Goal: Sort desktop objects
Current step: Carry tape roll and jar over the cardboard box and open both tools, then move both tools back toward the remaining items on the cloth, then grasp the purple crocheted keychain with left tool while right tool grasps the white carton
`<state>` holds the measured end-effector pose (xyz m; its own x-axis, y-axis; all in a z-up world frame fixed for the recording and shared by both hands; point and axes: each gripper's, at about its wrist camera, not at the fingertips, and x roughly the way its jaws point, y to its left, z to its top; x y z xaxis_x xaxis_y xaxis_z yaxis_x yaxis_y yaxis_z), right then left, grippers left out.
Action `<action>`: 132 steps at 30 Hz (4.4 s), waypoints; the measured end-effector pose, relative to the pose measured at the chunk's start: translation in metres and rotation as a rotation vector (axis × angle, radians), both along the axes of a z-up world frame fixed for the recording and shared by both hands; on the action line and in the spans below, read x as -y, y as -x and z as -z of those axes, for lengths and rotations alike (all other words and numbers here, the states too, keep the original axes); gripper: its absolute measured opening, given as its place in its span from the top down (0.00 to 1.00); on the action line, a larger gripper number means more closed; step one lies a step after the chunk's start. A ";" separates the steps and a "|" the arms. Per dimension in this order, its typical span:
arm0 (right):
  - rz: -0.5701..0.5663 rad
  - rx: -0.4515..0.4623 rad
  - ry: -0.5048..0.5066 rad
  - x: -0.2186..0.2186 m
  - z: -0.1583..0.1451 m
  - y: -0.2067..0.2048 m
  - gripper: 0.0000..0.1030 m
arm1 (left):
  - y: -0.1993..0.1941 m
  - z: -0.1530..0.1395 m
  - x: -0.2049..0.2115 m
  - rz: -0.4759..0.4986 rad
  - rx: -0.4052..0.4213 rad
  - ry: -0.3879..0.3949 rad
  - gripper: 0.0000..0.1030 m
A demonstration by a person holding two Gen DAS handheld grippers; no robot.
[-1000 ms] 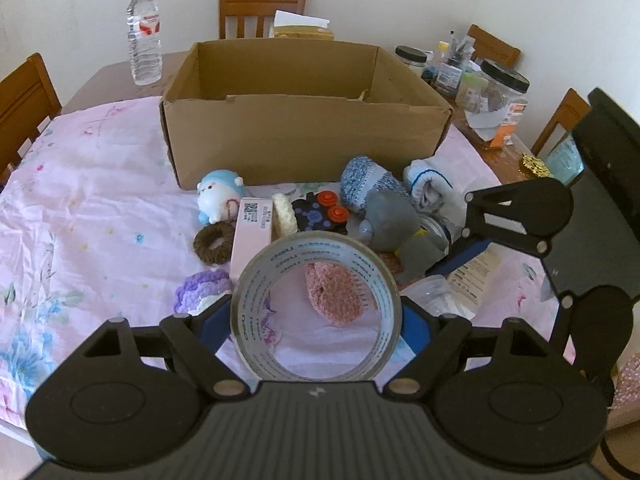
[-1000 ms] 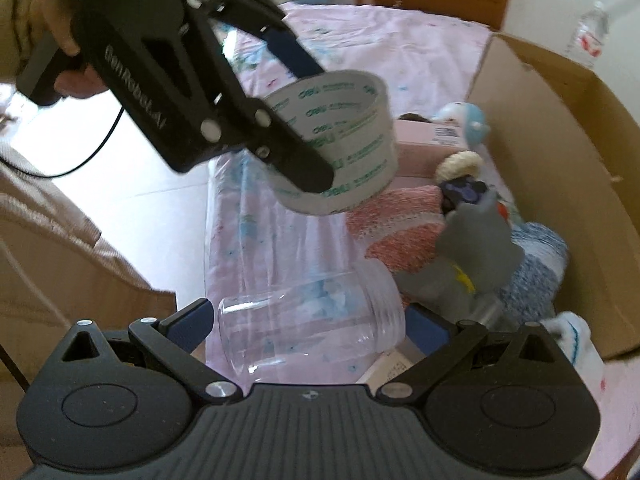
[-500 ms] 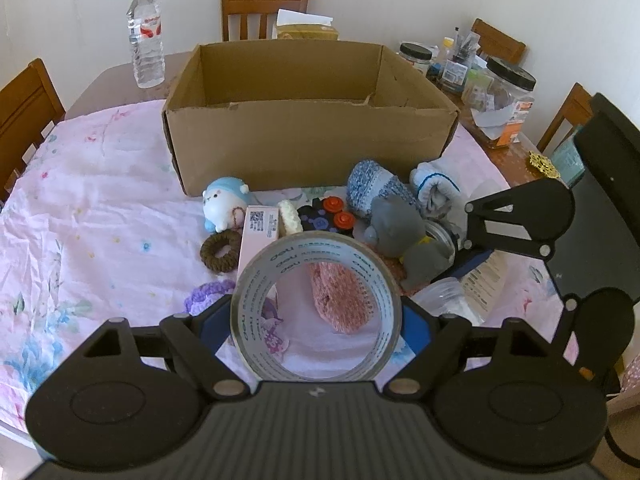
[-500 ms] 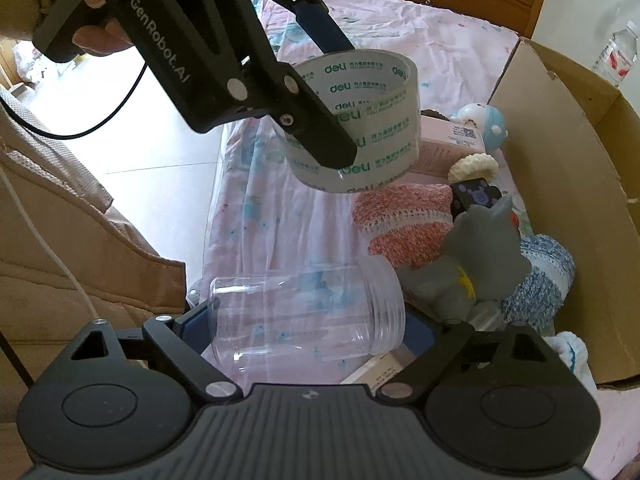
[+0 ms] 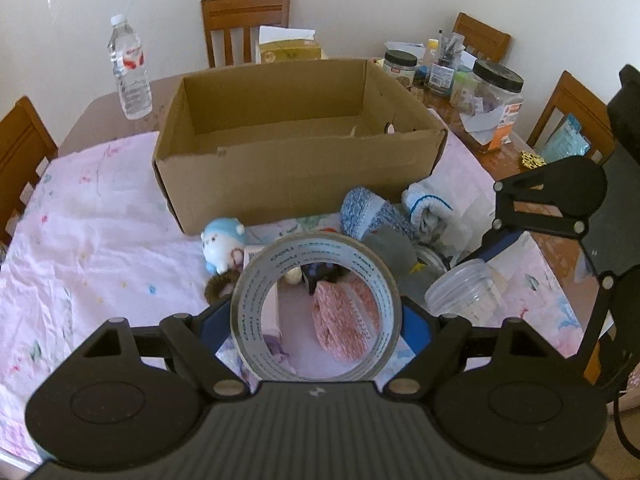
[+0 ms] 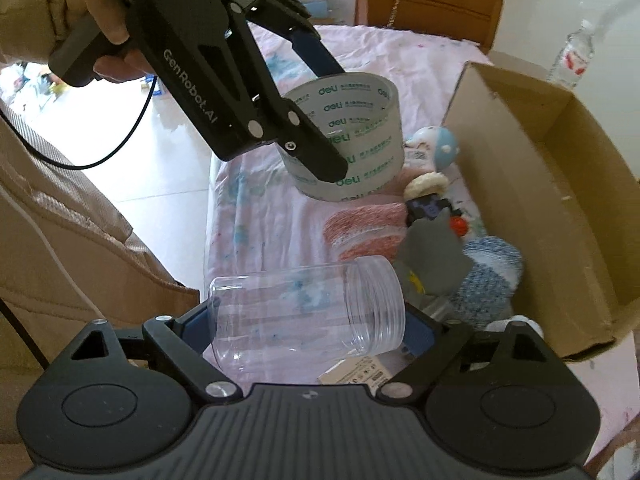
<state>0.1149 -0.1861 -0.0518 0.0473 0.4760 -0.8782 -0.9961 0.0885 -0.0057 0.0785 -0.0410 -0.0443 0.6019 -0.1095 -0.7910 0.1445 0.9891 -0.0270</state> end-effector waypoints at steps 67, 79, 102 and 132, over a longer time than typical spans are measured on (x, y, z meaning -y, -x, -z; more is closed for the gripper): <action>0.808 0.176 -0.145 -0.010 -0.064 -0.119 0.02 | -0.164 -0.035 -0.056 0.105 0.116 -0.080 0.12; 0.816 0.142 -0.135 -0.004 -0.055 -0.084 0.02 | -0.115 -0.036 -0.055 0.163 0.095 -0.080 0.11; 0.791 0.127 -0.114 -0.001 -0.028 -0.033 0.02 | -0.042 0.004 -0.050 0.133 0.005 -0.030 0.10; 1.030 0.115 -0.058 0.005 0.009 0.045 0.02 | -0.011 0.071 -0.075 0.159 -0.060 0.005 0.35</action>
